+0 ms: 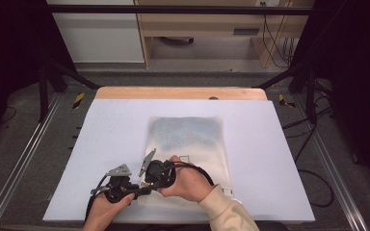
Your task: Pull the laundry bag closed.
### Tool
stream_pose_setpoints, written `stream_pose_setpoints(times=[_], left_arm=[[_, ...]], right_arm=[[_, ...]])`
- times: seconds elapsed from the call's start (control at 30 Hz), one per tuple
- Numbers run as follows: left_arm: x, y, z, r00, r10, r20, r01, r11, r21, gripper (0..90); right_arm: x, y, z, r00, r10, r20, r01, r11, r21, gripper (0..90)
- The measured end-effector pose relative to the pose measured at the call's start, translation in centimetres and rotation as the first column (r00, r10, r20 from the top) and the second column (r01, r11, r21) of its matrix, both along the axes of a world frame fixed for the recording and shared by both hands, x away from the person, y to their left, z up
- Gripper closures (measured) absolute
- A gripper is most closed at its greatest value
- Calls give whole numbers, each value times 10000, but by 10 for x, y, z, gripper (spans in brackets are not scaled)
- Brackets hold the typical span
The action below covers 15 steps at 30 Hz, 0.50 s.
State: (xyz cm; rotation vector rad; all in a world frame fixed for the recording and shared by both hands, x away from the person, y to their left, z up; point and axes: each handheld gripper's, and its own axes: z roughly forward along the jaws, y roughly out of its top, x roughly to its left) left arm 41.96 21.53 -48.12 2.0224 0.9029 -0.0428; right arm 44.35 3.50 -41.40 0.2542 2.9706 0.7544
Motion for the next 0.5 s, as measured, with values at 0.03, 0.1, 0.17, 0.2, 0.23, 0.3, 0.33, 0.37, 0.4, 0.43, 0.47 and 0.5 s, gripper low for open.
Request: stream_pose_setpoints(times=[0.03, 0.1, 0.17, 0.2, 0.23, 0.3, 0.33, 0.37, 0.4, 0.43, 0.47, 0.5], left_arm=[[0, 0, 0, 10000, 5, 14, -5, 10000, -12, 834], [0, 0, 1, 10000, -9, 34, 9, 10000, -43, 834], [0, 0, 1, 10000, -6, 70, 6, 10000, -21, 833], [-1, 0, 1, 10000, -20, 60, 20, 10000, -2, 833], [-1, -1, 1, 10000, -31, 78, 31, 10000, 18, 833], [-1, -1, 1, 9999, -49, 110, 49, 10000, 37, 833], [-1, -1, 2, 9999, -28, 105, 27, 10000, 17, 833], [-1, -1, 2, 9999, -29, 107, 29, 10000, 1, 833], [-1, -1, 2, 9999, -41, 107, 41, 10000, 13, 833], [-1, -1, 2, 9999, -49, 112, 49, 10000, 5, 833], [-1, -1, 2, 9999, -79, 116, 79, 10000, -1, 832], [-1, -1, 2, 9999, -76, 109, 76, 10000, -3, 832]], right_arm=[[0, -1, 0, 10000, 8, 25, -8, 10000, -32, 821], [0, -2, 1, 10000, 16, -33, -16, 10000, -59, 821], [0, -3, 1, 10000, -22, -43, 21, 10000, -67, 821], [0, -3, 1, 10000, -31, -2, 31, 10000, -37, 822], [0, -4, 1, 10000, -5, -46, 5, 10000, -67, 821], [0, -4, 1, 10000, -5, -68, 4, 10000, -57, 821], [0, -4, 1, 10000, 11, -60, -12, 10000, -54, 821], [-1, -5, 1, 10000, -47, -50, 47, 10000, -15, 821], [-1, -5, 1, 10000, -52, -31, 52, 10000, -3, 821], [-1, -6, 1, 10000, -64, -40, 64, 10000, -22, 821], [-1, -6, 1, 10000, -78, -44, 78, 10000, -38, 821], [-1, -6, 1, 10000, -84, -42, 83, 10000, -47, 821]])
